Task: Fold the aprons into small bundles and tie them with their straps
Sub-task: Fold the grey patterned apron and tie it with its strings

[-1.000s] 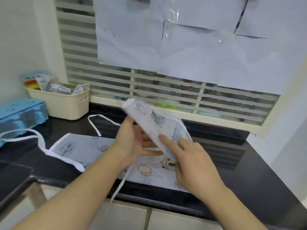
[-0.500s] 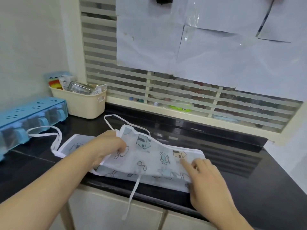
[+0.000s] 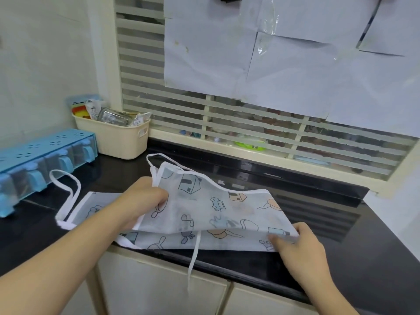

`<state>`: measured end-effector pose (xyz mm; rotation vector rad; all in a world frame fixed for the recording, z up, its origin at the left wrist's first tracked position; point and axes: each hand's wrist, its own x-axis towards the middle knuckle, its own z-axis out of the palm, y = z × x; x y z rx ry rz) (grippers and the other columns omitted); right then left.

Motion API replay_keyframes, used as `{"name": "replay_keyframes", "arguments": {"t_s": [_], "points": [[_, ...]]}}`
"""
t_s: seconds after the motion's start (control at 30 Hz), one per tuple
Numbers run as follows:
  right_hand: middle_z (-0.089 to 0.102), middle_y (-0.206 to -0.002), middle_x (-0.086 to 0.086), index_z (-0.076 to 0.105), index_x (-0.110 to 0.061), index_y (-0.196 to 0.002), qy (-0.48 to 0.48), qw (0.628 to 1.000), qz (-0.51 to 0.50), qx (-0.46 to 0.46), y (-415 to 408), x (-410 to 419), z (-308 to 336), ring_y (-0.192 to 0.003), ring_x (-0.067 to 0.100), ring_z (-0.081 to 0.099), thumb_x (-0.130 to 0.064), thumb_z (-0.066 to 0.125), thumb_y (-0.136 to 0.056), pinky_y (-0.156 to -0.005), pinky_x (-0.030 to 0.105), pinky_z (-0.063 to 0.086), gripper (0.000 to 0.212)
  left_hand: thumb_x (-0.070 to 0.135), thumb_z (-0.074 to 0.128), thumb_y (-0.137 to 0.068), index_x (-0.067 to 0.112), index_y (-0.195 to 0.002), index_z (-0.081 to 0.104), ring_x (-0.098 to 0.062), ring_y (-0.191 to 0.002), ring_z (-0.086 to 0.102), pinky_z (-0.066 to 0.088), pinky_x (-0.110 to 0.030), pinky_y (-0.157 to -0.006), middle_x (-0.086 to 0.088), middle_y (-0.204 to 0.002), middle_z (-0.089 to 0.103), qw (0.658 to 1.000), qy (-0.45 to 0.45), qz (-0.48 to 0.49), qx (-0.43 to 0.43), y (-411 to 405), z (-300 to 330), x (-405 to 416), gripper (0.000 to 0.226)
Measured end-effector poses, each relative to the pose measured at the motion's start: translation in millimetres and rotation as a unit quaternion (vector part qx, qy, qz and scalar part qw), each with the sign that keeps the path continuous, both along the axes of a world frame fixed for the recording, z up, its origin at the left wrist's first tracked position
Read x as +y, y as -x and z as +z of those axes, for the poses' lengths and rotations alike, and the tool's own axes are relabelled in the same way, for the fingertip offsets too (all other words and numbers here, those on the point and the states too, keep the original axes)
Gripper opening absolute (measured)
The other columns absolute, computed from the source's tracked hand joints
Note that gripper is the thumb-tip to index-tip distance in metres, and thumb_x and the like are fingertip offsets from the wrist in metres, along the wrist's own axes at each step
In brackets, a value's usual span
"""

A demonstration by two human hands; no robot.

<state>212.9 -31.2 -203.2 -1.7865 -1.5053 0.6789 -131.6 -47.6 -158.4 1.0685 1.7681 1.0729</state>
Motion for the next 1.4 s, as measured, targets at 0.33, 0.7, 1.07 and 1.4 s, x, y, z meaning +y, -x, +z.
{"name": "replay_keyframes", "arguments": {"t_s": [0.33,0.7,1.07,1.4], "points": [[0.061,-0.062,0.001,0.045,-0.022,-0.086,-0.105,0.972,-0.101,-0.183,-62,-2,1,-0.059,0.023,0.056,-0.010,0.057,-0.087,-0.054,0.036,0.047,0.017,-0.005,0.052,-0.082,0.007,-0.077,0.067,-0.031,-0.075,0.067,0.050,-0.029,-0.060,-0.014,-0.077,0.069,1.000,-0.013,0.002,0.002,-47,-5,23,0.020],[0.061,-0.080,-0.014,0.047,-0.029,-0.099,-0.010,0.953,-0.046,-0.299,-117,1,-9,-0.070,0.011,0.058,-0.022,0.051,-0.094,-0.061,0.035,0.052,0.009,0.009,0.063,-0.087,0.009,-0.078,0.052,-0.022,-0.066,0.056,0.039,-0.031,-0.055,-0.006,-0.074,0.059,0.962,0.039,-0.006,0.269,-49,-28,45,0.014],[0.056,-0.114,-0.018,0.048,-0.045,-0.124,0.044,0.981,0.082,-0.172,-124,5,13,-0.106,0.007,0.056,-0.019,0.060,-0.082,-0.091,0.038,0.052,0.051,0.039,0.053,-0.097,0.024,-0.158,0.035,-0.021,-0.149,0.029,0.030,-0.039,-0.121,0.003,-0.162,0.026,0.863,-0.095,-0.133,0.478,-98,-32,36,0.064],[0.027,-0.168,-0.004,0.034,-0.031,-0.161,-0.119,0.946,0.184,-0.241,-15,59,16,-0.156,0.017,0.019,-0.035,0.040,-0.108,-0.128,0.034,0.012,0.054,0.082,0.008,-0.093,0.047,-0.161,-0.013,-0.026,-0.158,-0.024,-0.011,-0.065,-0.124,0.009,-0.173,-0.018,0.826,0.051,-0.222,0.516,-126,-75,33,0.079]]}}
